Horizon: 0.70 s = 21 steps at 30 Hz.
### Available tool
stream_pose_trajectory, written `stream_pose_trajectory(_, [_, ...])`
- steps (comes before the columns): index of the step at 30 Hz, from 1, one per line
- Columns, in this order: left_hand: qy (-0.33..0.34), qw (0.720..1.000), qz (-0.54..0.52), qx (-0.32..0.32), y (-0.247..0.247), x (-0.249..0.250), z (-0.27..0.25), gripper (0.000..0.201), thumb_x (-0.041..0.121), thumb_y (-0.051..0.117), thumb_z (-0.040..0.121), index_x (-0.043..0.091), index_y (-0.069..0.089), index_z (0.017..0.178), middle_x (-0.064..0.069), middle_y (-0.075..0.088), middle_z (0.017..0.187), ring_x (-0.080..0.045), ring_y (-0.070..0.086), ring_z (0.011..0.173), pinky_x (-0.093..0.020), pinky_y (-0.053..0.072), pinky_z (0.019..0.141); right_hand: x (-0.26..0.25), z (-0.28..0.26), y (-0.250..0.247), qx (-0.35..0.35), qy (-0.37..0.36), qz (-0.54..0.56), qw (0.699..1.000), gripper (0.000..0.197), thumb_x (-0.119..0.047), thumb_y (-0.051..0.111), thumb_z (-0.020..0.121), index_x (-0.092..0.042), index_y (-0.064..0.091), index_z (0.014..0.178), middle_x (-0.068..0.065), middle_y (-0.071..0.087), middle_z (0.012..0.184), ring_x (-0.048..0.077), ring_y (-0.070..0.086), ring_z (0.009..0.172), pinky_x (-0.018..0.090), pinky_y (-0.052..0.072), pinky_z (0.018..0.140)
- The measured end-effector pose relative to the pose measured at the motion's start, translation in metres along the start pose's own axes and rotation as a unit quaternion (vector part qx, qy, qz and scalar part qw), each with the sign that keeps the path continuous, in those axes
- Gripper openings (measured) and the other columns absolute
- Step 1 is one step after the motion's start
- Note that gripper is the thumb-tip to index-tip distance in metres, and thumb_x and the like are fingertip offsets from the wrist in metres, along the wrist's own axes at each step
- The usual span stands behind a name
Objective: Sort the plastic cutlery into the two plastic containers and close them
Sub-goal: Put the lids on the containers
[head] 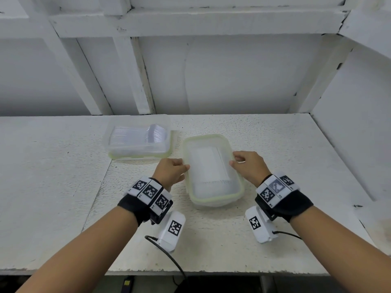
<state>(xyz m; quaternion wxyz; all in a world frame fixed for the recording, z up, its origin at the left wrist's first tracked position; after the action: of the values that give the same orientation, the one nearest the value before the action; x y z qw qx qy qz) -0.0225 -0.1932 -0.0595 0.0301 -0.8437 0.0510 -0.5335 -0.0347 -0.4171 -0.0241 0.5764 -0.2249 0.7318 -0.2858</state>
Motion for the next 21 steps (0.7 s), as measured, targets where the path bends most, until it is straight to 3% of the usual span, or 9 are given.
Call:
stream_pose_trajectory(3, [0.006,0.999,-0.05,-0.021,0.004,-0.001,-0.003,0.024,-0.004,0.052,0.091,-0.005,0.06,0.114,-0.013,0.064,0.102,-0.016,0.063,0.082,-0.02,0.054,0.074,0.0,0.0,0.001,-0.004,-0.001,0.012,1.0,0.034,-0.015,0.058,0.09,0.001,0.059,0.119,0.012,0.062,0.121,0.021,0.054,0.116,0.031,0.04,0.097])
stream_pose_trajectory(6, [0.007,0.998,-0.064,-0.029,0.006,-0.002,-0.005,0.028,-0.004,0.051,0.091,-0.006,0.057,0.119,-0.01,0.066,0.098,-0.015,0.063,0.083,-0.022,0.055,0.078,0.004,0.002,0.001,0.002,0.0,0.039,0.999,0.036,-0.013,0.059,0.089,-0.001,0.058,0.123,0.011,0.061,0.124,0.021,0.055,0.116,0.034,0.042,0.101])
stream_pose_trajectory(11, [0.013,0.997,-0.066,-0.038,0.006,-0.003,-0.004,0.026,-0.002,0.052,0.091,-0.005,0.059,0.117,-0.006,0.066,0.095,-0.014,0.063,0.085,-0.023,0.054,0.08,0.02,0.005,0.009,-0.016,0.062,0.175,0.982,0.041,-0.007,0.06,0.088,-0.003,0.054,0.128,0.014,0.06,0.124,0.024,0.057,0.114,0.042,0.045,0.101])
stream_pose_trajectory(15, [0.012,0.998,-0.055,-0.035,0.005,-0.002,-0.003,0.024,-0.001,0.053,0.091,-0.004,0.06,0.114,-0.009,0.066,0.099,-0.018,0.063,0.089,-0.027,0.052,0.085,0.021,0.009,0.012,-0.011,0.061,0.161,0.985,0.039,-0.008,0.059,0.089,-0.005,0.055,0.127,0.012,0.062,0.123,0.024,0.057,0.114,0.043,0.045,0.101])
stream_pose_trajectory(19, [0.002,0.999,0.04,-0.025,-0.001,0.005,0.001,0.009,0.003,0.06,0.088,0.006,0.059,0.096,-0.017,0.062,0.109,-0.023,0.06,0.096,-0.03,0.053,0.084,0.023,-0.001,0.01,-0.05,0.078,0.23,0.969,0.04,-0.007,0.058,0.09,-0.004,0.052,0.13,0.013,0.059,0.125,0.024,0.058,0.113,0.041,0.05,0.094])
stream_pose_trajectory(21, [-0.024,0.994,0.097,-0.047,-0.003,0.012,0.006,0.022,0.005,0.063,0.086,0.005,0.052,0.105,-0.018,0.06,0.112,-0.024,0.06,0.095,-0.032,0.053,0.083,0.021,-0.01,0.006,-0.062,0.068,0.206,0.974,0.039,-0.011,0.057,0.091,-0.005,0.051,0.13,0.013,0.059,0.125,0.025,0.058,0.111,0.04,0.051,0.092])
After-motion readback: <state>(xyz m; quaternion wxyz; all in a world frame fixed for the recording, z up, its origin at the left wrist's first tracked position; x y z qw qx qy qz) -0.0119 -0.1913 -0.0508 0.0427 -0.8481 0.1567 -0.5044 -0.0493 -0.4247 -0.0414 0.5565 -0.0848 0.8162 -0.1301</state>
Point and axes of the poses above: each hand's wrist, its own z-axis towards the middle knuckle, its own y-axis out of the palm, x = y × z, the point moved 7 cm from there along z, towards the middle knuckle
